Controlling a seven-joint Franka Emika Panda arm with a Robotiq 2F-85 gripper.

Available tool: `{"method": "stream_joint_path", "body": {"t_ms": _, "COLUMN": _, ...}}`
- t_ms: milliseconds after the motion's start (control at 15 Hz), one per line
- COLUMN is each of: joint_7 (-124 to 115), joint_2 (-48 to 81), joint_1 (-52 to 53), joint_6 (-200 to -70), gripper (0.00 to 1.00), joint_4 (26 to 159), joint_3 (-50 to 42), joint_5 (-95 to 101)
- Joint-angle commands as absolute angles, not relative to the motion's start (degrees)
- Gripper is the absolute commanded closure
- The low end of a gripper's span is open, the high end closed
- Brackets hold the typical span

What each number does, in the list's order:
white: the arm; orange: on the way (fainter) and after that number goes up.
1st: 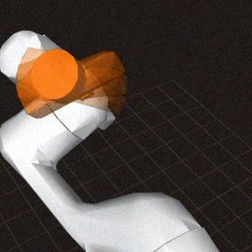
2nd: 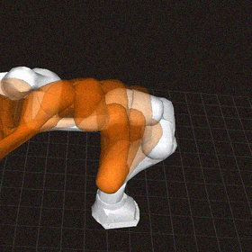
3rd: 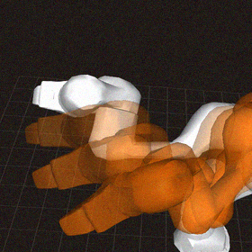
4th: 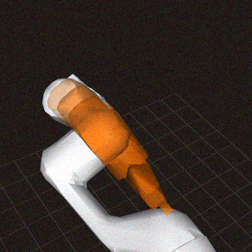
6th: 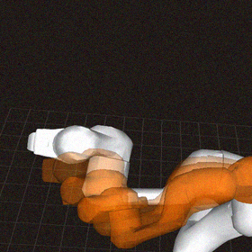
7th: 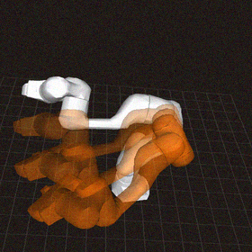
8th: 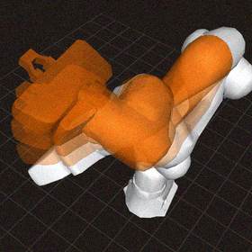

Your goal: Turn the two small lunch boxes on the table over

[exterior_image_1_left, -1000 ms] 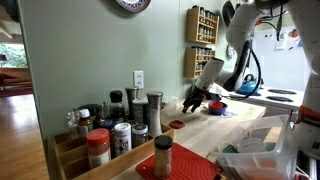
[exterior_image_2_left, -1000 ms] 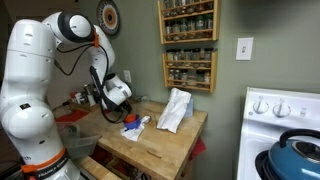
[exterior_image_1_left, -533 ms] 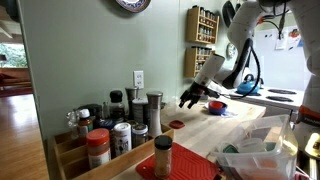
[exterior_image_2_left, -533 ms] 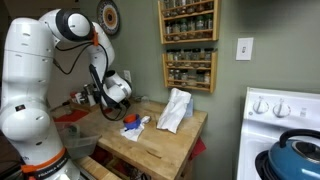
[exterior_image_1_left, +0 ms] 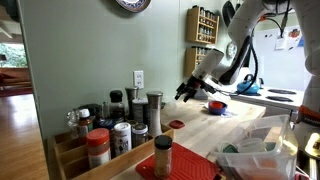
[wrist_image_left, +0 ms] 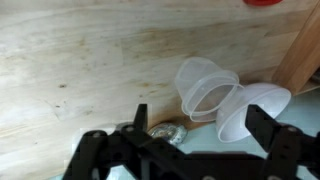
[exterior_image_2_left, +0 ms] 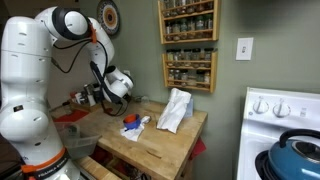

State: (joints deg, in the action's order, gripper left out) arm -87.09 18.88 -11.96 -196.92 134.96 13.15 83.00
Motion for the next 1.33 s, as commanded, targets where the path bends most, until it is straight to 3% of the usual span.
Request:
{"method": "stream_joint_path", "body": {"t_ms": 0, "joint_7": -90.4, "joint_2": 19.8, "joint_1": -11.9, "joint_6": -194.7, "gripper": 0.00, "joint_4": 132.5, "joint_3": 14.4, "joint_5": 84.5}}
{"method": "stream_joint_path", "body": {"t_ms": 333, "joint_7": -88.8, "joint_2": 20.4, "joint_1": -11.4, "joint_6": -187.7, "gripper": 0.00, "joint_4": 131.5, "joint_3": 15.2, "joint_5": 82.8}}
{"method": "stream_joint_path", "body": {"t_ms": 400, "joint_7": -79.2, "joint_2": 19.9, "joint_1": -6.9, "joint_6": -187.4, "gripper": 0.00, "joint_4": 133.7, "joint_3": 11.2, "joint_5": 72.5}}
{"method": "stream_joint_path", "body": {"t_ms": 733, "joint_7": -61.3, "joint_2": 20.5, "joint_1": -3.3, "joint_6": -185.0, "gripper": 0.00, "joint_4": 134.7, "joint_3": 11.3, "joint_5": 53.6}}
{"method": "stream_joint_path", "body": {"t_ms": 800, "joint_7": -64.2, "joint_2": 21.2, "joint_1": -8.9, "joint_6": -183.6, "gripper": 0.00, "joint_4": 133.6, "joint_3": 16.8, "joint_5": 59.0}}
{"method": "stream_joint_path", "body": {"t_ms": 1267, "joint_7": -53.9, "joint_2": 20.0, "joint_1": -16.5, "joint_6": -177.1, "gripper": 0.00, "joint_4": 134.7, "joint_3": 23.9, "joint_5": 56.2}}
